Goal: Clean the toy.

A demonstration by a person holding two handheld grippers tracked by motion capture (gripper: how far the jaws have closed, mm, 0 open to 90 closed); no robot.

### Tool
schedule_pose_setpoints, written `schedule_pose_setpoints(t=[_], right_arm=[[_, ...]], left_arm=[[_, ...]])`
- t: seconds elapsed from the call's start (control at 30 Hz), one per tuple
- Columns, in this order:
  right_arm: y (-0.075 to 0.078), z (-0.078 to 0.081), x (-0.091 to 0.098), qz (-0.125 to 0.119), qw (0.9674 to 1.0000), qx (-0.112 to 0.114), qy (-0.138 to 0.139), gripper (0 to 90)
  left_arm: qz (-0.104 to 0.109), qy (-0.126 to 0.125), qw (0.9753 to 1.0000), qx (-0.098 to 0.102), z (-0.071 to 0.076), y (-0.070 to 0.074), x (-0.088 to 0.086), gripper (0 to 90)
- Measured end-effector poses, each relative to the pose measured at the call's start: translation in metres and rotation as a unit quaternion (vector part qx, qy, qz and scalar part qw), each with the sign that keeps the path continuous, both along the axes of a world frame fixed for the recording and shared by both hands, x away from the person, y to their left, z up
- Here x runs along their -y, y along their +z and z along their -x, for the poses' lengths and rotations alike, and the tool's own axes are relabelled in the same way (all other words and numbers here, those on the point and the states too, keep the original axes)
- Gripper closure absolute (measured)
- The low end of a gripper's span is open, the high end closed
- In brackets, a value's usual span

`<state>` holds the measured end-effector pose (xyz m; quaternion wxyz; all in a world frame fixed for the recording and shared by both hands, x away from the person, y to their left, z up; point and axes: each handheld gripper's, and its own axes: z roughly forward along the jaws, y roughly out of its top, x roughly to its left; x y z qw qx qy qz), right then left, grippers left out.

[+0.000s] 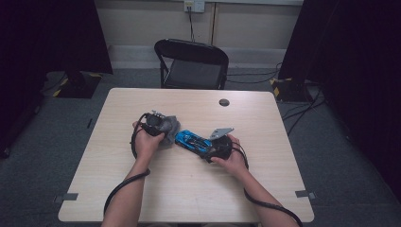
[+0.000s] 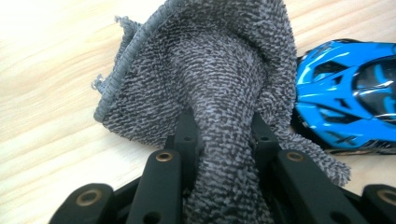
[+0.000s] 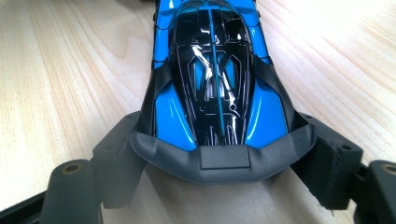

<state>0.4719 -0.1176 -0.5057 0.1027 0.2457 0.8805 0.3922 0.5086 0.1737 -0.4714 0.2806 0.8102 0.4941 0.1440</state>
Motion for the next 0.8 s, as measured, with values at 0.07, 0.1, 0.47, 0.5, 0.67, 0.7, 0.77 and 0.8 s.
schedule_pose_setpoints(t=[0.07, 0.1, 0.47, 0.5, 0.67, 0.7, 0.77, 0.8], right_arm=[[0.0, 0.0, 0.0, 0.0, 1.0, 0.0, 0.0, 24.3], [0.0, 0.0, 0.0, 0.0, 1.0, 0.0, 0.0, 24.3], [0.0, 0.0, 0.0, 0.0, 1.0, 0.0, 0.0, 24.3], [0.0, 0.0, 0.0, 0.0, 1.0, 0.0, 0.0, 24.3], [0.0, 0.0, 0.0, 0.0, 1.0, 0.0, 0.0, 24.3], [0.0, 0.0, 0.0, 0.0, 1.0, 0.0, 0.0, 24.3], [0.0, 0.0, 0.0, 0.0, 1.0, 0.0, 0.0, 24.3], [0.0, 0.0, 0.0, 0.0, 1.0, 0.0, 0.0, 24.3]], left_arm=[[0.002, 0.002, 1.0, 0.001, 0.002, 0.002, -0.004, 71.3], [0.004, 0.002, 1.0, 0.001, 0.002, 0.004, -0.005, 71.3], [0.03, -0.022, 0.9986, 0.038, 0.012, 0.033, 0.002, 71.3], [0.037, -0.022, 0.9982, 0.043, 0.014, 0.035, 0.005, 71.4], [0.045, -0.053, 0.9962, 0.053, 0.021, 0.045, 0.021, 71.3], [0.047, -0.057, 0.9958, 0.053, 0.022, 0.046, 0.025, 71.3], [0.053, -0.068, 0.9948, 0.054, 0.024, 0.046, 0.033, 71.3], [0.054, -0.072, 0.9944, 0.055, 0.026, 0.045, 0.037, 71.3]])
